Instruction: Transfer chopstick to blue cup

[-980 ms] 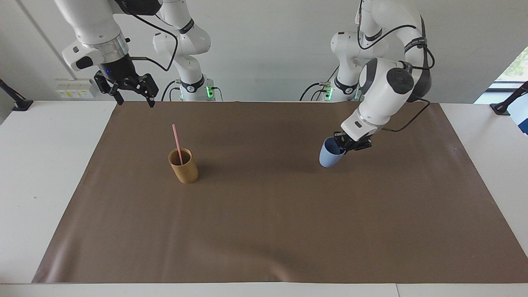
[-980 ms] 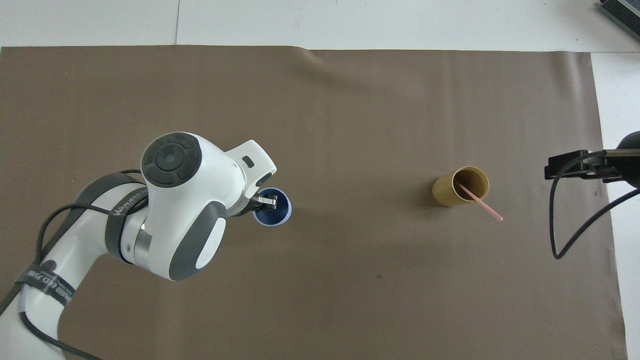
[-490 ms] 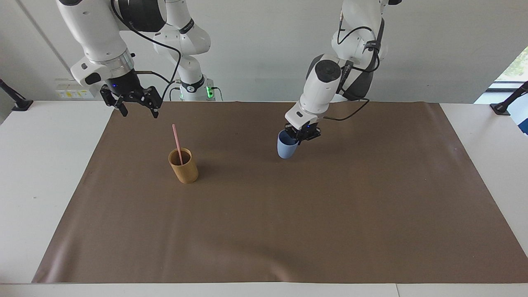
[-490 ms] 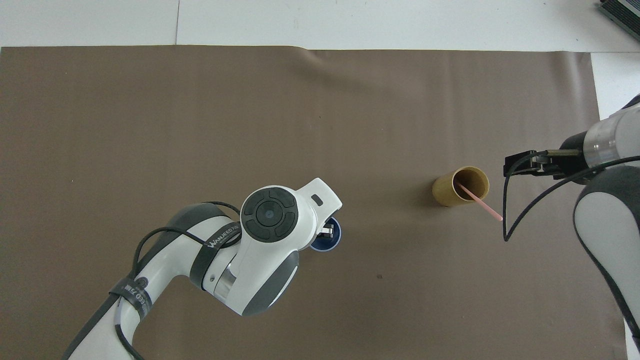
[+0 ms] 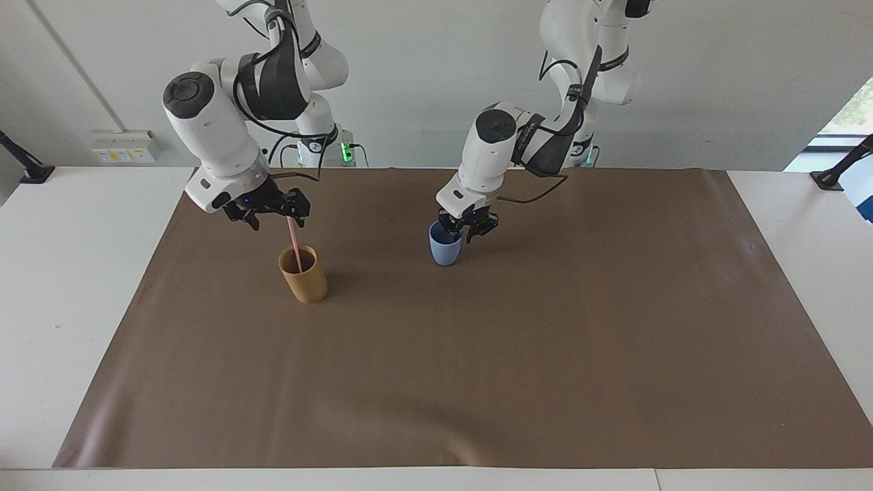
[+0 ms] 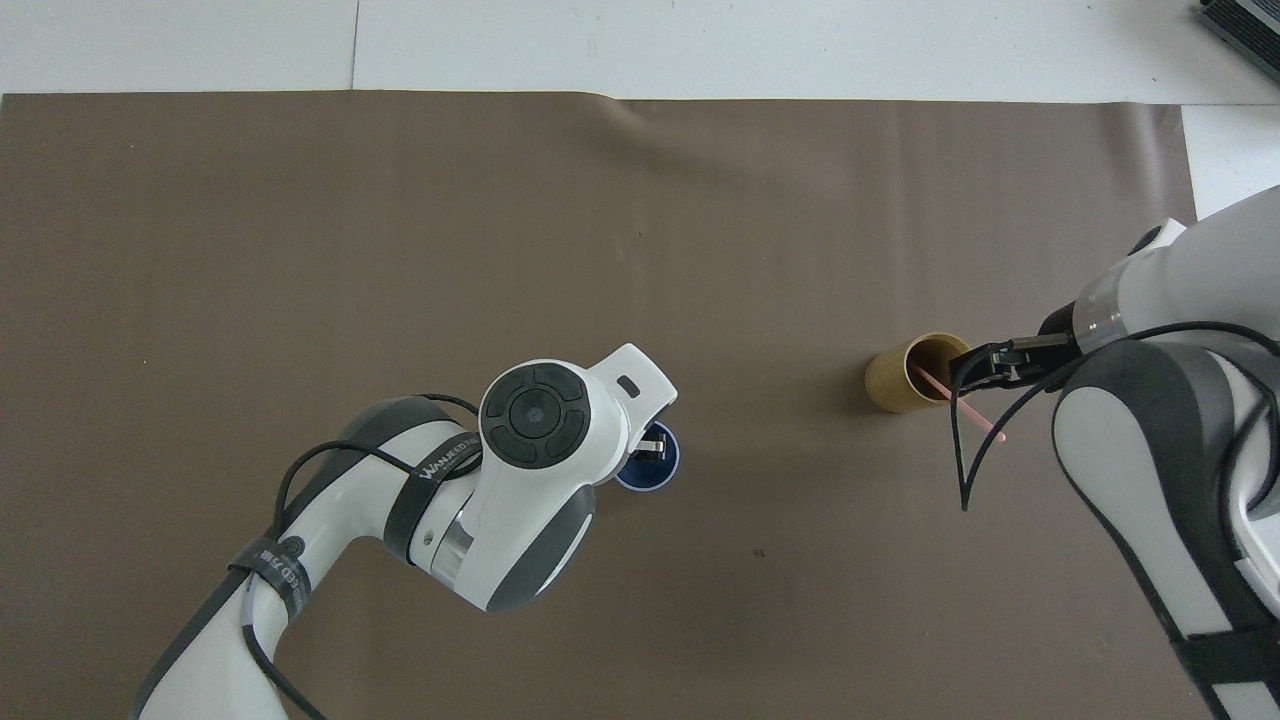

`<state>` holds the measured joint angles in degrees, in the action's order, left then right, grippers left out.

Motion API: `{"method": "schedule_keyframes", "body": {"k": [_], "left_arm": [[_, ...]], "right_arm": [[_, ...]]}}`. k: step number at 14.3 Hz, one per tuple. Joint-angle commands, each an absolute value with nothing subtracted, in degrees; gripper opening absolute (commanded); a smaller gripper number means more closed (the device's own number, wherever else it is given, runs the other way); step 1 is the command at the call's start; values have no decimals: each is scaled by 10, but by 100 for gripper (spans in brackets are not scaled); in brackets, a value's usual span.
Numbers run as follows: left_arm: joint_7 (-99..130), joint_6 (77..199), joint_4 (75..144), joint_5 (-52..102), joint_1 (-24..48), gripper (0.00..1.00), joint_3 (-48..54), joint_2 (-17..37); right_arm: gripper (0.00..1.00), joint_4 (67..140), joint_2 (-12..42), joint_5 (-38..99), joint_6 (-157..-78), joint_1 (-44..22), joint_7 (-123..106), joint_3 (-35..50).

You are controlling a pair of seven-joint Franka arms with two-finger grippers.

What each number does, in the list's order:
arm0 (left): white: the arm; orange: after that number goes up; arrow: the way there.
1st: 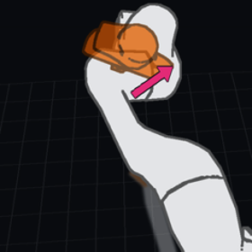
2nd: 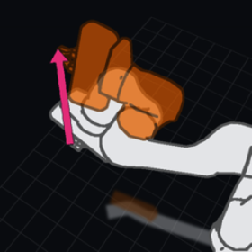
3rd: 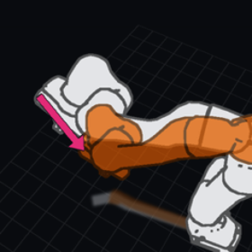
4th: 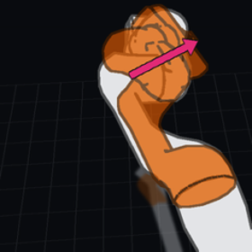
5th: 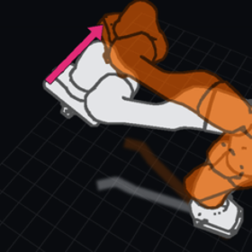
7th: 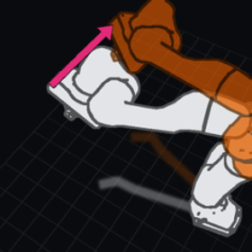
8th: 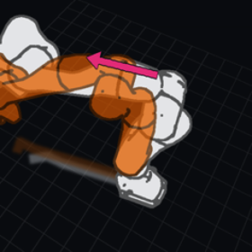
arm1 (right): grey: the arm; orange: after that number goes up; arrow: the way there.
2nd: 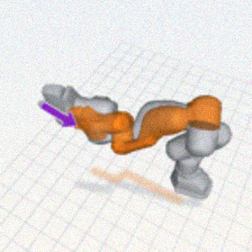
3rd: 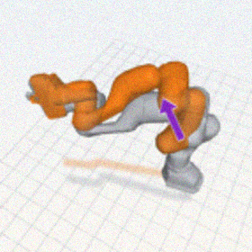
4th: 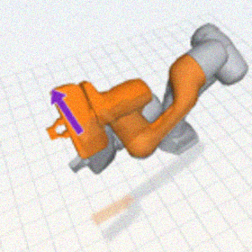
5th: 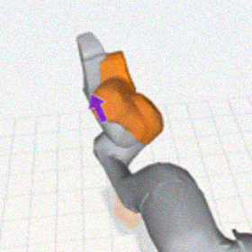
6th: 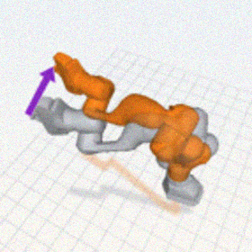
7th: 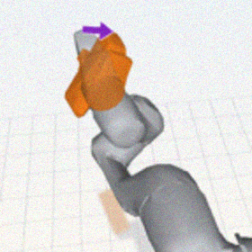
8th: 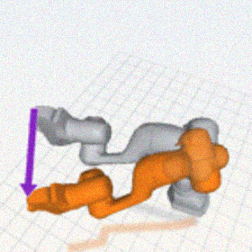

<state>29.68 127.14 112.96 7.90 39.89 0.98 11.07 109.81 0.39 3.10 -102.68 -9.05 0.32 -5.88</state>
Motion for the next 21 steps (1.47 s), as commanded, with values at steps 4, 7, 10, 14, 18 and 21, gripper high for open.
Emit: {"method": "schedule_keyframes", "body": {"k": [4,7,10,14,18,21], "left_arm": [[295,1221,1127,68,365,100,7,50],[233,1164,1133,68,316,100,7,-2],[153,1137,1130,60,252,100,7,-32],[55,1126,1091,42,162,100,7,-33],[-45,1030,1004,40,88,100,7,-26],[-79,956,929,11,55,100,7,-24]], "right_arm": [[96,1144,-10,41,-1015,-86,-35,-59],[53,1143,-8,41,-1010,-86,-35,-59],[12,1141,-7,40,-1010,-87,-34,-59],[0,1138,-6,41,-1007,-88,-31,-59],[0,1109,6,41,-976,-88,-29,-58],[0,1062,2,41,-921,-87,-28,-59]]}}
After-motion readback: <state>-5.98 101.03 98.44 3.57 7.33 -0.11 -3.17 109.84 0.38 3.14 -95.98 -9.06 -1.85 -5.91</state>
